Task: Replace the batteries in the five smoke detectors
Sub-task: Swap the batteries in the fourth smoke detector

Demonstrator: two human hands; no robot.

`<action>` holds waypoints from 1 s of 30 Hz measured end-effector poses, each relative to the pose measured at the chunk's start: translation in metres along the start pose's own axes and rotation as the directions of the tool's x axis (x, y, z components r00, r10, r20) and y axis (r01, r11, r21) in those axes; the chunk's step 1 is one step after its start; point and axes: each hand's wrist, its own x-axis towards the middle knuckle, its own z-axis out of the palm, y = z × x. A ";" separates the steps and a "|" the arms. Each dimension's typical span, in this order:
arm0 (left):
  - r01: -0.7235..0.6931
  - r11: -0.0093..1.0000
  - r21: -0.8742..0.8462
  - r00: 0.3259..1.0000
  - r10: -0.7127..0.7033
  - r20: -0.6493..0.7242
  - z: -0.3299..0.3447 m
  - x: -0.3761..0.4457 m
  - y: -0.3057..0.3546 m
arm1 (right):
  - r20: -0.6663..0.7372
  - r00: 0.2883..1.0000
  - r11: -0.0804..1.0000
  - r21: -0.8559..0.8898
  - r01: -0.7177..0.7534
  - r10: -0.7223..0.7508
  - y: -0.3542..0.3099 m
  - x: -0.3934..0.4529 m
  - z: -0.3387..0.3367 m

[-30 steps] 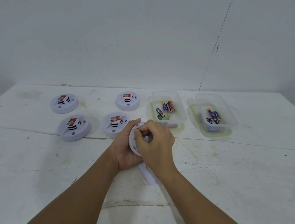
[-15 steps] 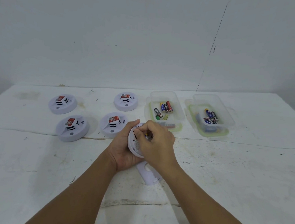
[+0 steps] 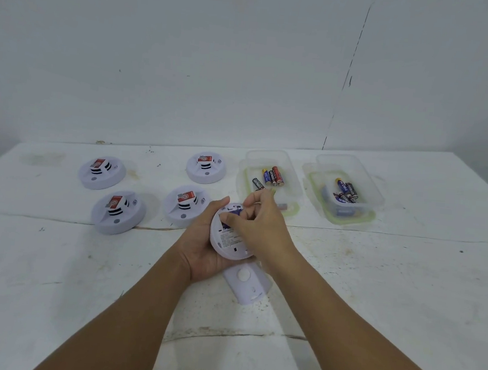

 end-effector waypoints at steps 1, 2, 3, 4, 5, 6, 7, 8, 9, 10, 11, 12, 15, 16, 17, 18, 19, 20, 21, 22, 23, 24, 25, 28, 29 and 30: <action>-0.004 1.000 0.004 1.000 0.004 0.002 -0.001 0.000 0.001 | 0.010 1.000 1.000 -0.021 0.012 -0.011 0.001 0.000 0.001; -0.008 1.000 0.011 1.000 0.008 0.007 -0.003 0.001 0.001 | 0.019 1.000 0.998 -0.053 0.023 -0.022 0.001 0.000 0.001; -0.011 1.000 0.020 1.000 0.010 0.010 -0.002 0.000 0.001 | 0.024 0.999 0.996 -0.087 0.034 -0.032 0.001 -0.001 0.001; -0.012 1.000 0.025 1.000 0.011 0.008 -0.002 -0.001 0.001 | 0.024 0.999 0.993 -0.109 0.037 -0.035 0.000 -0.002 0.000; -0.016 1.000 0.023 1.000 0.016 0.007 -0.001 -0.001 0.001 | 0.022 0.999 0.992 -0.119 0.039 -0.037 -0.002 -0.002 -0.001; -0.021 1.000 0.021 1.000 0.021 0.010 -0.001 -0.001 0.000 | 0.020 0.999 0.991 -0.124 0.038 -0.036 -0.004 -0.003 -0.002; -0.027 0.999 0.022 1.000 0.027 0.015 -0.001 -0.001 0.000 | 0.020 0.999 0.990 -0.138 0.039 -0.037 -0.005 -0.003 -0.002; -0.031 0.999 0.024 0.999 0.030 0.016 0.000 -0.002 0.000 | 0.016 0.999 0.986 -0.161 0.045 -0.043 -0.007 -0.003 -0.002; -0.031 0.999 0.022 0.999 0.030 0.018 -0.002 0.000 0.000 | 0.008 0.998 0.981 -0.184 0.056 -0.056 -0.008 -0.005 -0.002; -0.030 0.999 0.016 0.999 0.029 0.020 -0.003 0.000 0.001 | -0.002 0.997 0.977 -0.197 0.075 -0.077 -0.008 -0.006 -0.002; -0.029 1.000 0.010 0.999 0.029 0.021 -0.004 0.000 0.000 | -0.011 0.994 0.976 -0.189 0.107 -0.111 -0.007 -0.008 -0.002; -0.033 0.999 0.001 0.999 0.033 0.022 -0.004 -0.001 0.000 | -0.019 0.989 0.977 -0.159 0.143 -0.148 -0.005 -0.012 -0.002; -0.084 0.996 -0.038 0.996 0.085 0.023 -0.006 -0.001 -0.003 | -0.105 0.965 0.970 -0.067 0.234 -0.240 0.010 -0.025 -0.005; -0.114 0.993 -0.041 0.993 0.115 0.022 -0.007 -0.001 -0.003 | -0.158 0.956 0.968 -0.070 0.241 -0.249 0.016 -0.030 -0.008; -0.146 0.988 -0.048 0.989 0.146 0.014 -0.010 0.000 -0.003 | -0.201 0.947 0.968 -0.093 0.235 -0.249 0.022 -0.034 -0.012; -0.175 0.983 -0.056 0.984 0.175 0.001 -0.013 0.000 -0.002 | -0.212 0.948 0.968 -0.124 0.216 -0.239 0.028 -0.037 -0.016; -0.204 0.977 -0.062 0.979 0.203 -0.016 -0.014 0.000 -0.002 | -0.187 0.959 0.970 -0.163 0.182 -0.211 0.033 -0.038 -0.019; -0.225 0.972 -0.069 0.974 0.224 -0.029 -0.014 -0.001 -0.002 | -0.134 0.978 0.967 -0.220 0.131 -0.163 0.036 -0.040 -0.022; -0.241 0.968 -0.074 0.970 0.239 -0.036 -0.013 -0.002 -0.001 | -0.071 0.991 0.950 -0.299 0.090 -0.116 0.037 -0.040 -0.024; -0.251 0.965 -0.076 0.968 0.249 -0.037 -0.012 -0.004 -0.001 | -0.009 0.996 0.914 -0.396 0.083 -0.094 0.039 -0.040 -0.025; -0.263 0.962 -0.070 0.965 0.261 -0.035 -0.010 -0.006 0.000 | 0.053 0.996 0.858 -0.505 0.094 -0.078 0.038 -0.040 -0.025; -0.277 0.959 -0.058 0.961 0.275 -0.035 -0.009 -0.008 0.001 | 0.097 0.993 0.789 -0.603 0.113 -0.068 0.037 -0.041 -0.025; -0.292 0.956 -0.040 0.956 0.290 -0.038 -0.009 -0.009 0.003 | 0.130 0.989 0.726 -0.674 0.136 -0.064 0.033 -0.042 -0.023; -0.316 0.949 -0.007 0.948 0.316 -0.039 -0.010 -0.018 0.011 | 0.185 0.982 0.656 -0.736 0.165 -0.039 0.027 -0.043 -0.025; -0.324 0.946 -0.007 0.946 0.324 -0.030 -0.012 -0.021 0.013 | 0.190 0.981 0.655 -0.737 0.164 -0.033 0.025 -0.043 -0.026; -0.330 0.944 -0.009 0.944 0.330 -0.018 -0.014 -0.025 0.015 | 0.195 0.980 0.653 -0.739 0.168 -0.031 0.025 -0.042 -0.028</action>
